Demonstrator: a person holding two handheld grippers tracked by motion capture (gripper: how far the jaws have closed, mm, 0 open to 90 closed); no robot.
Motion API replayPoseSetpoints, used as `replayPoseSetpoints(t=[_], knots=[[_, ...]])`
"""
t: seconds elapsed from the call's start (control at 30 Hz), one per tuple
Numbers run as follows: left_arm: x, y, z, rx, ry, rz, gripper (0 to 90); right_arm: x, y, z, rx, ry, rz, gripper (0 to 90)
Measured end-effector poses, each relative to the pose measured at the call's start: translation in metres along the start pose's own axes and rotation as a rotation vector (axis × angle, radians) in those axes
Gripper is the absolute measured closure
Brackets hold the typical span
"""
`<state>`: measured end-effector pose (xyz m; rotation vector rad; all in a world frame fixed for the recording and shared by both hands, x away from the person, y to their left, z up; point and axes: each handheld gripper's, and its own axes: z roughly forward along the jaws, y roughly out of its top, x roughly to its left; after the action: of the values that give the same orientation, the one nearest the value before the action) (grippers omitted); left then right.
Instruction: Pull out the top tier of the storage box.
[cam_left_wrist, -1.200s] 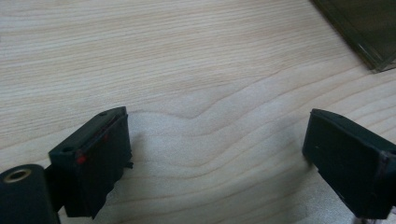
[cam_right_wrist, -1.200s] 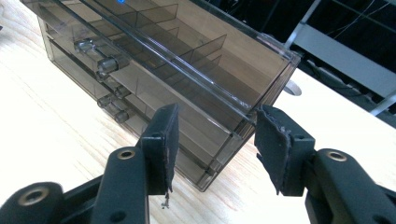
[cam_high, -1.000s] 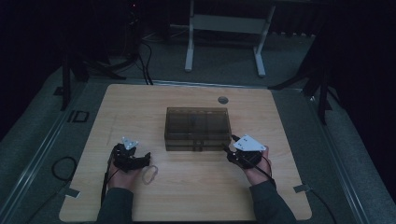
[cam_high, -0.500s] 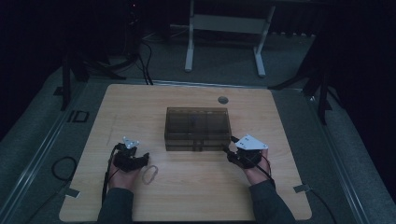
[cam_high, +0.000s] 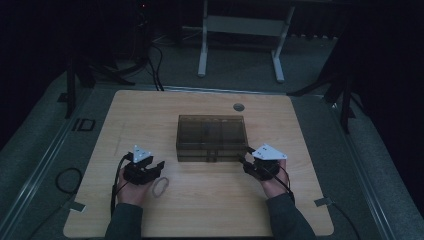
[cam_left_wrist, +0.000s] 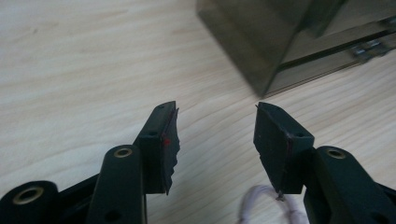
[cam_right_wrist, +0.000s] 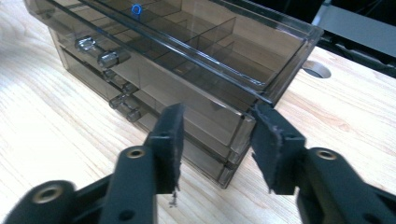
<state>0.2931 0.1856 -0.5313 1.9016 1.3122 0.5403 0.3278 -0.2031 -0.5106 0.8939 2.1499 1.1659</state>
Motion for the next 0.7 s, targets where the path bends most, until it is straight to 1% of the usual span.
replayPoseSetpoints(t=[0.07, 0.13, 0.2, 0.3, 0.4, 0.57, 0.7], knots=[[-0.003, 0.003, -0.003, -0.018, -0.018, 0.004, 52.7, -0.001, 0.000, -0.001, 0.000, 0.000, 0.013, 58.8], [-0.005, 0.006, -0.007, -0.035, -0.048, 0.000, 54.6, -0.002, 0.000, -0.001, 0.000, 0.002, 0.019, 59.5], [-0.008, 0.008, -0.009, -0.046, -0.071, 0.006, 56.3, -0.002, 0.000, -0.001, 0.000, 0.002, 0.021, 59.5], [-0.014, 0.014, -0.011, -0.054, -0.084, 0.025, 56.3, -0.002, 0.000, -0.001, 0.000, 0.003, 0.028, 59.7], [-0.018, 0.018, -0.011, -0.061, -0.091, 0.034, 56.3, -0.003, -0.001, -0.001, 0.000, 0.006, 0.037, 60.4], [-0.026, 0.025, -0.010, -0.071, -0.093, 0.059, 56.7, -0.003, -0.001, -0.001, 0.000, 0.010, 0.042, 60.6], [-0.030, 0.027, -0.006, -0.078, -0.098, 0.069, 60.0, -0.004, -0.002, 0.000, 0.002, 0.012, 0.044, 60.6]])
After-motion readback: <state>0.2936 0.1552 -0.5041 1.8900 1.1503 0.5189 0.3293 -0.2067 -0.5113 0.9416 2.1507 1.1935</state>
